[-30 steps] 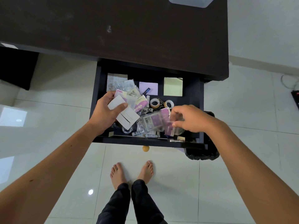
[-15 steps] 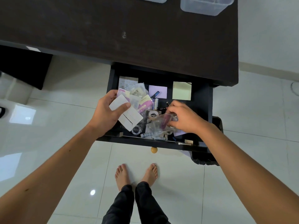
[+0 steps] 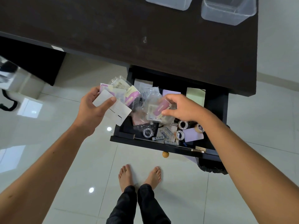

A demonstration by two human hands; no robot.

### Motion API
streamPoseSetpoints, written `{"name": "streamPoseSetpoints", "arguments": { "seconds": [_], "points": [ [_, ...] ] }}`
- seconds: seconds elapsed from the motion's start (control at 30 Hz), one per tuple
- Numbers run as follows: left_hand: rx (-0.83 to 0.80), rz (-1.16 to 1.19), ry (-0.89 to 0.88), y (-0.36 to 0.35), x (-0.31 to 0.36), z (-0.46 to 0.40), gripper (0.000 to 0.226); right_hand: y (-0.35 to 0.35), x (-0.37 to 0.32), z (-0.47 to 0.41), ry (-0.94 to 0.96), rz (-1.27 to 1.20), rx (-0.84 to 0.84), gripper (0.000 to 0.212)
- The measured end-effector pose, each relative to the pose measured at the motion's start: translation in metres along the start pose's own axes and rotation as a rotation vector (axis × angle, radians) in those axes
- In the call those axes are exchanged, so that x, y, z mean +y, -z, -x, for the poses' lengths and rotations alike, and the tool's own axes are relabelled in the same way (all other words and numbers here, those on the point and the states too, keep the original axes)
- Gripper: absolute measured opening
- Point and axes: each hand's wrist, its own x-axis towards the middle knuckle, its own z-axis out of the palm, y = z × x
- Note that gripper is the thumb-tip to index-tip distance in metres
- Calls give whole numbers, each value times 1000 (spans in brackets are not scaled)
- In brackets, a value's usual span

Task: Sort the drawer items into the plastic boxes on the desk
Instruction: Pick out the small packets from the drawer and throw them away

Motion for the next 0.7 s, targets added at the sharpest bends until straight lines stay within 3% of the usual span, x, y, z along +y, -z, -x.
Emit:
{"name": "streamPoseSetpoints", "arguments": {
  "seconds": [0.1,0.17,0.27,0.4,0.5,0.7],
  "points": [
    [7,2,5,9,-3,-2,29,-19,-11,-20,4,41,-30,64],
    [-3,14,2,13,-5,-2,31,-32,-15,-28,18,84,-45,75],
    [-12,20,-1,16,-6,-2,27,-48,-15,-32,33,128,-38,70],
    [-12,25,2,17,-6,-4,20,-53,-9,-33,57,224,25,39],
    [-14,27,9,19,-9,-6,22,-56,-6,-31,85,266,72,30],
    [-12,17,25,21,-17,-6,28,-66,-8,-29,92,252,183,60]
  ]
}}
